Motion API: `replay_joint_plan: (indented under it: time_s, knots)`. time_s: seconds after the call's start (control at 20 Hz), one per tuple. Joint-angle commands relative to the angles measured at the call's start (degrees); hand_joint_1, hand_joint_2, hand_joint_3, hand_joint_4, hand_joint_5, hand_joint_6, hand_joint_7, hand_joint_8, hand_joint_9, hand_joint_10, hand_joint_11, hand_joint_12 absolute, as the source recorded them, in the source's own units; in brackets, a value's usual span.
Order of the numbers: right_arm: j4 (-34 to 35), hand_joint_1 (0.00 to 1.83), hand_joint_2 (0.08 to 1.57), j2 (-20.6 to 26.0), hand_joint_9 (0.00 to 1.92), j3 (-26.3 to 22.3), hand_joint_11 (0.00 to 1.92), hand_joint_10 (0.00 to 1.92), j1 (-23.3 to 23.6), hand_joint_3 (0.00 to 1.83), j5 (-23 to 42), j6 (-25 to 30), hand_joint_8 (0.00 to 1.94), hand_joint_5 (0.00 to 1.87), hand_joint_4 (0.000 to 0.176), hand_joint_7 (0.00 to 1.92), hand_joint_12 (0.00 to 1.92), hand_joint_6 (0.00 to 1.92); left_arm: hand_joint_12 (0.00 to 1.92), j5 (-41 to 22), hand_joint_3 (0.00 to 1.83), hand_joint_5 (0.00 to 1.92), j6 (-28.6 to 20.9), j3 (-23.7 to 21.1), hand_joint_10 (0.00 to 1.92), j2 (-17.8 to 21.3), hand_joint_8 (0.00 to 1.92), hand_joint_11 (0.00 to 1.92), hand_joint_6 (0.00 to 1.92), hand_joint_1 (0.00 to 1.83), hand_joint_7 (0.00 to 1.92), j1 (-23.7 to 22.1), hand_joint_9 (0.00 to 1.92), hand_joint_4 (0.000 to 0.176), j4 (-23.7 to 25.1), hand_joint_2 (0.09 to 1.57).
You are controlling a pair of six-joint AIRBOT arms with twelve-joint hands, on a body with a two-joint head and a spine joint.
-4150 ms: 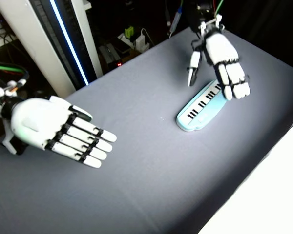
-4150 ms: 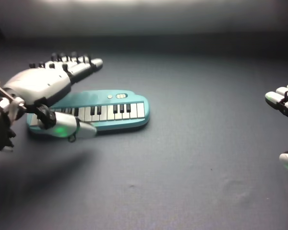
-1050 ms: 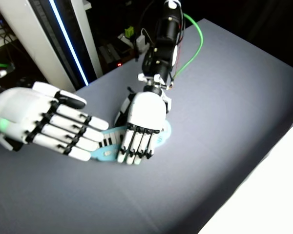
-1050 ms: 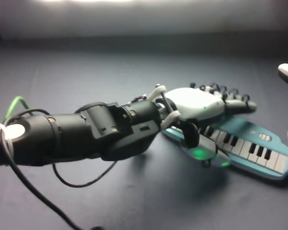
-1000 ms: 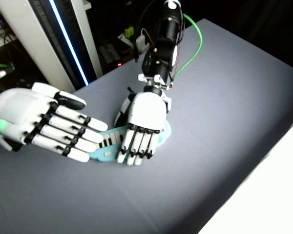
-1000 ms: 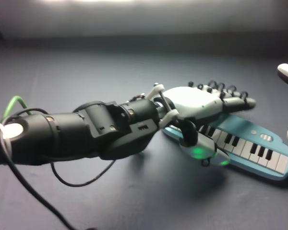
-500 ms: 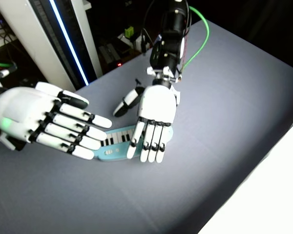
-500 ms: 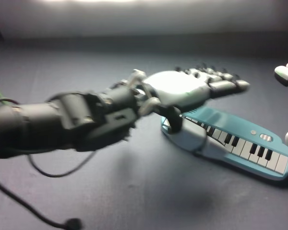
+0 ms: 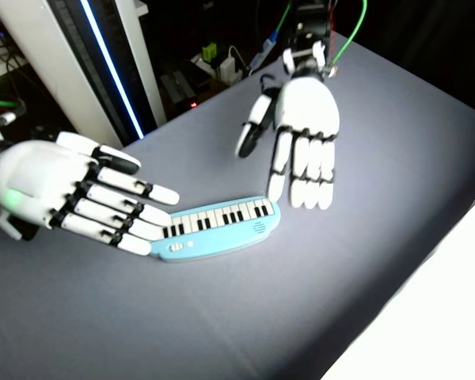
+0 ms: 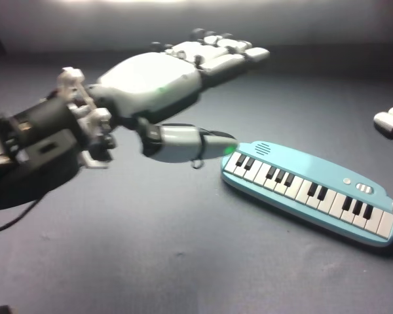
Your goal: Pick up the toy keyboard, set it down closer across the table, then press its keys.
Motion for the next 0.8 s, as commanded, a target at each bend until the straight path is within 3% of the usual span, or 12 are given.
replay_joint_plan:
  time_s: [0.0,0.1,0.15,0.25,0.3,0.4,0.45,0.5,0.55,0.6,0.65,0.75]
  knots:
    - [-0.9,0.13,1.39,-0.3,0.00,0.3,0.00,0.00,0.9,0.00,4.5,0.4,0.00,0.07,0.008,0.00,0.00,0.02,0.00,-9.5,0.02,0.04,0.5,-0.4,0.00,0.8,0.00,0.00,0.01,0.48,0.00,0.1,0.00,0.000,-2.0,1.27]
    - [-1.6,0.17,1.39,-1.0,0.00,1.1,0.00,0.00,2.1,0.00,1.7,0.1,0.00,0.10,0.000,0.00,0.00,0.03,0.00,-12.3,0.01,0.02,1.7,-1.5,0.00,2.7,0.00,0.00,0.00,0.54,0.00,1.6,0.00,0.000,-4.2,1.27]
    - [-1.9,0.19,1.39,-1.6,0.00,1.5,0.00,0.00,3.1,0.00,-0.4,-0.7,0.00,0.12,0.008,0.00,0.00,0.03,0.00,-14.7,0.01,0.03,2.5,-2.4,0.00,4.5,0.00,0.00,0.01,0.64,0.00,3.6,0.00,0.000,-6.3,1.27]
    - [-3.0,0.22,1.38,-3.1,0.00,2.8,0.00,0.00,5.3,0.00,-4.5,-1.4,0.00,0.16,0.006,0.00,0.00,0.03,0.00,-19.3,0.00,0.06,4.2,-4.4,0.00,7.3,0.00,0.00,0.01,0.59,0.00,7.2,0.00,0.000,-10.4,1.27]
    - [-3.7,0.17,1.39,-3.9,0.00,3.5,0.00,0.00,6.4,0.00,-6.6,-1.5,0.00,0.15,0.022,0.00,0.00,0.03,0.00,-21.4,0.00,0.08,5.1,-5.3,0.00,8.5,0.00,0.00,0.02,0.60,0.00,8.9,0.00,0.000,-12.3,1.26]
    - [-4.4,0.10,1.40,-5.5,0.00,4.7,0.00,0.00,8.4,0.01,-10.1,-2.5,0.00,0.15,0.032,0.00,0.00,0.02,0.00,-25.0,0.00,0.09,6.2,-6.8,0.00,10.3,0.00,0.00,0.02,0.65,0.00,11.3,0.00,0.000,-15.3,1.25]
    - [-4.5,0.09,1.40,-6.6,0.00,5.5,0.00,0.00,9.6,0.00,-12.0,-3.4,0.00,0.18,0.048,0.00,0.00,0.02,0.00,-27.1,0.00,0.09,6.8,-7.3,0.00,10.9,0.00,0.00,0.01,0.67,0.00,12.6,0.00,0.000,-16.9,1.26]
    - [-4.8,0.09,1.40,-7.6,0.00,6.2,0.00,0.00,10.4,0.00,-13.5,-3.7,0.00,0.18,0.048,0.00,0.00,0.02,0.00,-28.4,0.00,0.09,7.0,-7.8,0.00,11.4,0.00,0.00,0.01,0.67,0.00,13.6,0.00,0.000,-17.9,1.26]
    - [-5.0,0.11,1.40,-8.7,0.00,7.1,0.00,0.00,11.3,0.00,-15.4,-4.1,0.00,0.21,0.045,0.00,0.00,0.03,0.00,-29.7,0.00,0.10,7.2,-8.2,0.00,11.8,0.00,0.00,0.02,0.70,0.00,14.7,0.00,0.000,-19.1,1.26]
    - [-5.2,0.10,1.40,-9.3,0.00,7.5,0.00,0.00,11.8,0.00,-16.6,-4.5,0.00,0.30,0.013,0.00,0.00,0.03,0.01,-30.6,0.00,0.11,7.2,-8.4,0.00,12.0,0.00,0.02,0.02,0.71,0.00,15.6,0.00,0.000,-19.8,1.27]
    - [-5.3,0.02,1.39,-10.3,0.00,8.2,0.00,0.00,12.8,0.00,-18.7,-5.5,0.00,0.35,0.000,0.00,0.00,0.03,0.02,-31.7,0.00,0.11,7.2,-8.8,0.00,12.2,0.00,0.04,0.01,0.71,0.00,16.9,0.00,0.000,-21.0,1.27]
    - [-5.2,0.00,1.37,-11.9,0.00,9.4,0.00,0.00,13.8,0.00,-21.9,-7.0,0.00,0.46,0.000,0.00,0.00,0.04,0.02,-33.0,0.00,0.11,7.3,-9.0,0.00,12.2,0.00,0.03,0.01,0.71,0.00,18.9,0.00,0.000,-23.4,1.27]
